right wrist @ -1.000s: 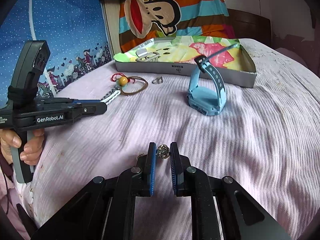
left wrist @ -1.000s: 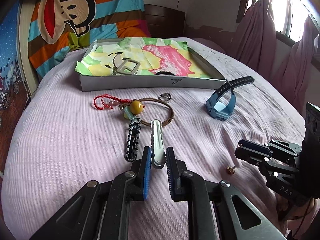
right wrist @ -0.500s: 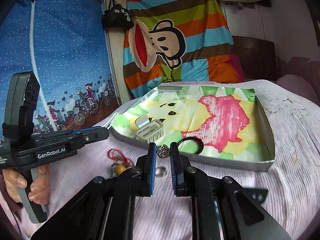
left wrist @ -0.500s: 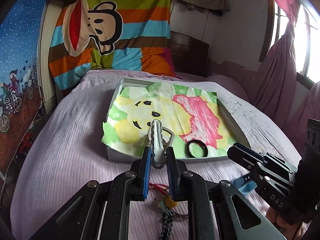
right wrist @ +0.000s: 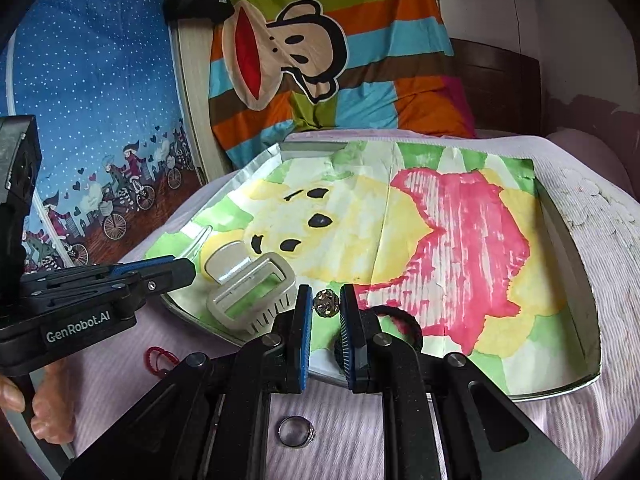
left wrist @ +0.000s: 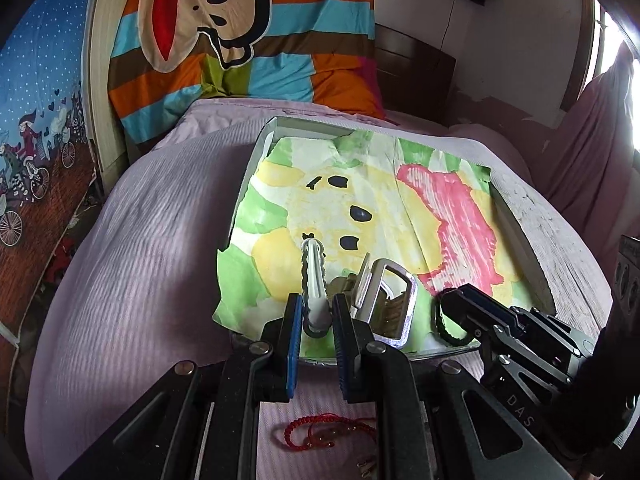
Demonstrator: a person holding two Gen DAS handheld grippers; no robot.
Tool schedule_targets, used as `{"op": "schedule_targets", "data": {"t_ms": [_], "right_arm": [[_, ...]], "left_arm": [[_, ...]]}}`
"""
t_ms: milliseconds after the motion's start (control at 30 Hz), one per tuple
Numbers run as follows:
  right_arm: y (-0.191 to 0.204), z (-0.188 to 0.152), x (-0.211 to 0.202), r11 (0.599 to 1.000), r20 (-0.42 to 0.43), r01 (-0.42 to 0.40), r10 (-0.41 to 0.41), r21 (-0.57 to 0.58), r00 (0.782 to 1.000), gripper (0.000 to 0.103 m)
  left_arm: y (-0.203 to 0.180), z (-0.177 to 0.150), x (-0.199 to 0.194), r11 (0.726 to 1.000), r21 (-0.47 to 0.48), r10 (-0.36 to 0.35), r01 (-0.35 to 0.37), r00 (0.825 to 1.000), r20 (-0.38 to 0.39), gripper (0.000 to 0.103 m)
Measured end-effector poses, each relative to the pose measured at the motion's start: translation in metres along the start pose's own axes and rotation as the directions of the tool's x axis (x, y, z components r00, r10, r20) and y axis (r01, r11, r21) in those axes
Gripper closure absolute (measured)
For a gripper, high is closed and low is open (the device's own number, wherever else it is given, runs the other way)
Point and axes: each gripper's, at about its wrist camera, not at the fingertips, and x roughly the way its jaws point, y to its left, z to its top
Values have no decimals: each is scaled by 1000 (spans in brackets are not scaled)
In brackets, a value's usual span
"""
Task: Organize jewelry
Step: 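Carry the white piece and gold stud into the tray and open both grippers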
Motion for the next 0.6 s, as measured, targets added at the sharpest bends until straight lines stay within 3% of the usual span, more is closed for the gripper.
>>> {"op": "schedule_targets", "data": {"t_ms": [167,533,600], "right_arm": [[-5,-8,16,1000,-46,-10,11,25,999,91],[-9,-13,20,999,-38,-6,8,38,999,90],[-10,-13,20,999,-41,-10,12,40,999,90]], "left_arm": [[-2,-4,4,999,29,18,-17,1000,-13,89],[1,-7,3,1000,13,-2,2,1000,-9,88],[1,-9,0,999,22,-24,23,1000,3,82]]}}
